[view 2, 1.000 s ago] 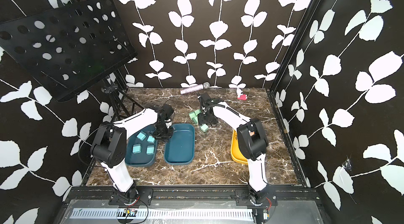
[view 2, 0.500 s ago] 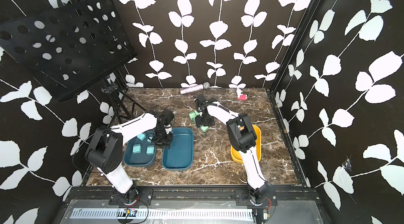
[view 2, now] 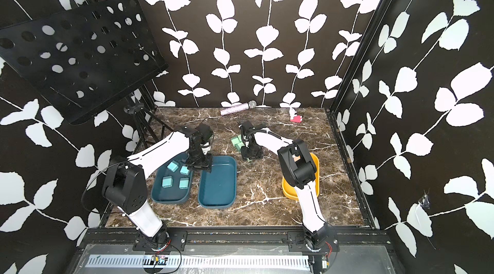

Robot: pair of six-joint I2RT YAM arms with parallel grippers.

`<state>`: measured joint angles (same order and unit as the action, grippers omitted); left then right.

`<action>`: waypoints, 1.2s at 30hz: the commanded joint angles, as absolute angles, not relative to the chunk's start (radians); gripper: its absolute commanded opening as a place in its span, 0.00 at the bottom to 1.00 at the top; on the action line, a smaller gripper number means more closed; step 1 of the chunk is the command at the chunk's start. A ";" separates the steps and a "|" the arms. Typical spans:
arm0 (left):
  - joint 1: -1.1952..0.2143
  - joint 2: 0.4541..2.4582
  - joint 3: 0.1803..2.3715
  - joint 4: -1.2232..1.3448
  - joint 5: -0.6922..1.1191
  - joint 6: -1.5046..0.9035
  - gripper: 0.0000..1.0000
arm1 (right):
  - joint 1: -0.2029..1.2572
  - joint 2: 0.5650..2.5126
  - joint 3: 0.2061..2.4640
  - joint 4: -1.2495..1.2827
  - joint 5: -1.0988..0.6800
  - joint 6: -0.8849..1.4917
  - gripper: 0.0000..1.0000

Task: Place the plugs by color into the storage box
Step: Pick up the plug from the center of the board.

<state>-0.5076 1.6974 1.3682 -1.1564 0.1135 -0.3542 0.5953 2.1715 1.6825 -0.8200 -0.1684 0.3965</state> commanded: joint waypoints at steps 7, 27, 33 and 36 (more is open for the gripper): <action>-0.477 1.650 1.381 -1.214 0.100 -0.339 0.58 | 0.611 2.179 1.743 -0.858 -0.150 0.386 0.63; -0.463 1.644 1.331 -1.179 0.130 -0.351 0.57 | 0.616 2.220 1.759 -0.891 -0.139 0.417 0.55; -0.463 1.653 1.341 -1.180 0.132 -0.347 0.57 | 0.624 2.242 1.778 -0.893 -0.138 0.438 0.39; -0.464 1.651 1.341 -1.182 0.128 -0.345 0.57 | 0.626 2.226 1.764 -0.890 -0.133 0.440 0.32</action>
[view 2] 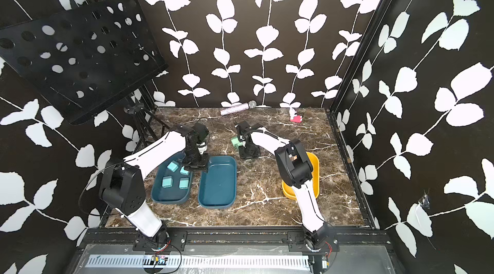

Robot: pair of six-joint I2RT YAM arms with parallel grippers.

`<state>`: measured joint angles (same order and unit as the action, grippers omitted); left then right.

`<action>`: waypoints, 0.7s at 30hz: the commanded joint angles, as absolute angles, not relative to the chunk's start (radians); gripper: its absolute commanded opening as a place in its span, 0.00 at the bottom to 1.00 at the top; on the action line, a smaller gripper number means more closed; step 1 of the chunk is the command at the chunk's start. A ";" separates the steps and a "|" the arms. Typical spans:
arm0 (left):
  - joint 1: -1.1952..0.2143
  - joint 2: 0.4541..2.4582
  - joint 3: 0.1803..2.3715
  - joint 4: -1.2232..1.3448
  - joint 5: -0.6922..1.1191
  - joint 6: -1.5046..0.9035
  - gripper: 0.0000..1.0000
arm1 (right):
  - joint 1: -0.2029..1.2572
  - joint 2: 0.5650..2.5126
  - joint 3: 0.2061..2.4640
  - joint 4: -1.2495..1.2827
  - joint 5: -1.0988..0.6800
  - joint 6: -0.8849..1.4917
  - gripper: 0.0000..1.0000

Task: Place the plugs by color into the storage box
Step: Pick up the plug from the center of the board.

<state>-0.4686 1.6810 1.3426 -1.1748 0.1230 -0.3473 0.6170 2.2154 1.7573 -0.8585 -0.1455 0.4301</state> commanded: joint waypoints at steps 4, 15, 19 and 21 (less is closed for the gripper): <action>-0.460 1.637 1.332 -1.179 0.119 -0.351 0.57 | 0.626 2.168 1.751 -0.891 -0.126 0.446 0.31; -0.272 1.620 1.353 -1.191 0.067 -0.302 0.56 | 0.783 2.033 1.840 -0.936 -0.127 0.624 0.33; -0.271 1.630 1.347 -1.191 0.070 -0.296 0.56 | 0.874 2.092 1.910 -0.937 -0.144 0.679 0.33; -0.271 1.623 1.326 -1.177 0.077 -0.309 0.56 | 0.903 2.123 1.928 -0.919 -0.155 0.710 0.33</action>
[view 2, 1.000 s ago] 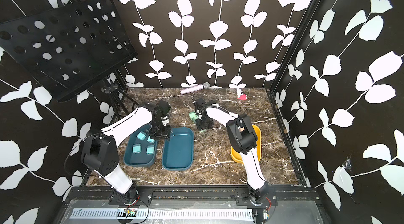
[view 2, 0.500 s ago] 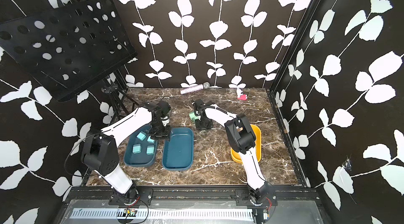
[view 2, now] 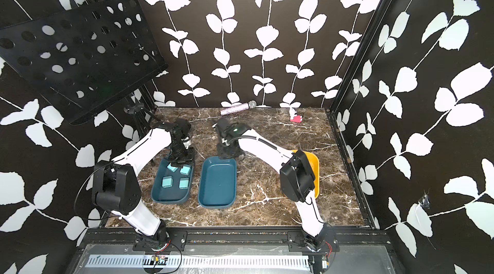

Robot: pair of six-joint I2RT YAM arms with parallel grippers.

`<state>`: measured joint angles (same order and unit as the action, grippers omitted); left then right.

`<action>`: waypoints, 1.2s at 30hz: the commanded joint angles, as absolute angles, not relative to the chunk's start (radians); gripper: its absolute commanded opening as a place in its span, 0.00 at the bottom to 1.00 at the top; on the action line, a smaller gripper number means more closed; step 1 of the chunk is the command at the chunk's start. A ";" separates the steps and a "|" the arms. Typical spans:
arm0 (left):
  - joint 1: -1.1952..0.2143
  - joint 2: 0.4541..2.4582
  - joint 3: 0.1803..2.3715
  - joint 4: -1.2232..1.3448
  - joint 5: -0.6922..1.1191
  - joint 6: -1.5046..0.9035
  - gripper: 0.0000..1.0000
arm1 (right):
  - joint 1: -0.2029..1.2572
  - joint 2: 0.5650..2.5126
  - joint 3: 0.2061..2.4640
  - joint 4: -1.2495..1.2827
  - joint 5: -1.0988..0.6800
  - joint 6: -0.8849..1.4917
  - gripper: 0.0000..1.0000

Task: Place the plugs by color into the storage box
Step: Pick up the plug from the center of the board, then place the plug in the storage box.

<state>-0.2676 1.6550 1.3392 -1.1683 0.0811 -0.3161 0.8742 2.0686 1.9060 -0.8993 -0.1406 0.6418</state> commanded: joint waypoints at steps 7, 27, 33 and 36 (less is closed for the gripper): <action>-0.272 1.585 1.264 -1.153 0.099 -0.342 0.56 | 0.956 2.242 2.001 -0.878 -0.188 0.773 0.33; -0.270 1.574 1.253 -1.155 0.104 -0.341 0.56 | 0.968 2.358 2.026 -0.878 -0.187 0.793 0.36; -0.270 1.568 1.253 -1.151 0.104 -0.344 0.56 | 0.971 2.347 2.001 -0.877 -0.184 0.795 0.42; -0.270 1.565 1.252 -1.150 0.102 -0.342 0.56 | 0.974 2.330 1.997 -0.877 -0.180 0.800 0.47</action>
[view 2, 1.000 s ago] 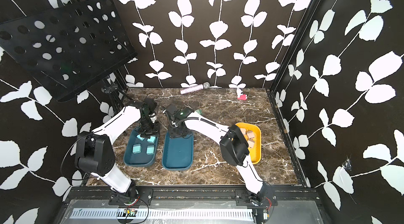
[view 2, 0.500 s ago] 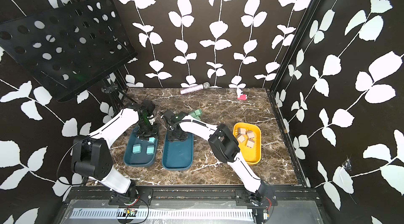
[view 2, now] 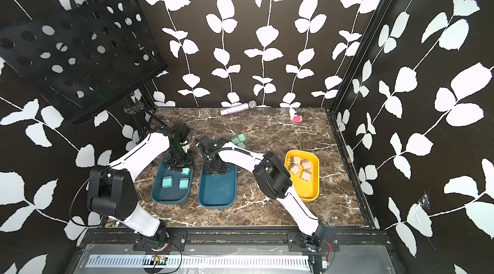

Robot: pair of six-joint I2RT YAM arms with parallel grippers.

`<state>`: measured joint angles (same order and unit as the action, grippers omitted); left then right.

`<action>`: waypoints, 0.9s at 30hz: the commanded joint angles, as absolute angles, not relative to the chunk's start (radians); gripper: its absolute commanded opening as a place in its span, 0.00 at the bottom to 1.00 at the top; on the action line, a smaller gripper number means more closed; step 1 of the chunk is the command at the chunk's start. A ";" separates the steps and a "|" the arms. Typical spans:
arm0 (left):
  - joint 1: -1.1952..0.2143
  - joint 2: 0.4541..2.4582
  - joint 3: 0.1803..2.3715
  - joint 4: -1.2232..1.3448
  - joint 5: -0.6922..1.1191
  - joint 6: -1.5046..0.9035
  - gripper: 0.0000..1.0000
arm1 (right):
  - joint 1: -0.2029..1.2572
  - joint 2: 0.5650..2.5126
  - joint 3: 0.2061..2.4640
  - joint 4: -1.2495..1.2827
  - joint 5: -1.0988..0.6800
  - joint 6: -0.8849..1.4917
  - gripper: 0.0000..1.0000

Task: Place the plugs by color into the storage box
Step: Place the plug in the storage box.

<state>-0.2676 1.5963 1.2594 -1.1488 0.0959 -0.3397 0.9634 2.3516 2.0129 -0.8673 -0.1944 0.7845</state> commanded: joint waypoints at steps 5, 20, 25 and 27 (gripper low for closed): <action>-0.270 1.560 1.246 -1.145 0.098 -0.346 0.56 | 0.973 2.287 2.015 -0.890 -0.174 0.799 0.53; -0.269 1.580 1.259 -1.123 0.112 -0.352 0.56 | 0.745 2.081 2.045 -1.036 -0.088 0.731 0.61; -0.268 1.589 1.264 -1.120 0.123 -0.350 0.56 | 0.624 2.134 2.028 -0.970 -0.126 0.757 0.61; -0.268 1.591 1.268 -1.121 0.124 -0.347 0.56 | 0.601 2.177 2.051 -0.958 -0.143 0.755 0.61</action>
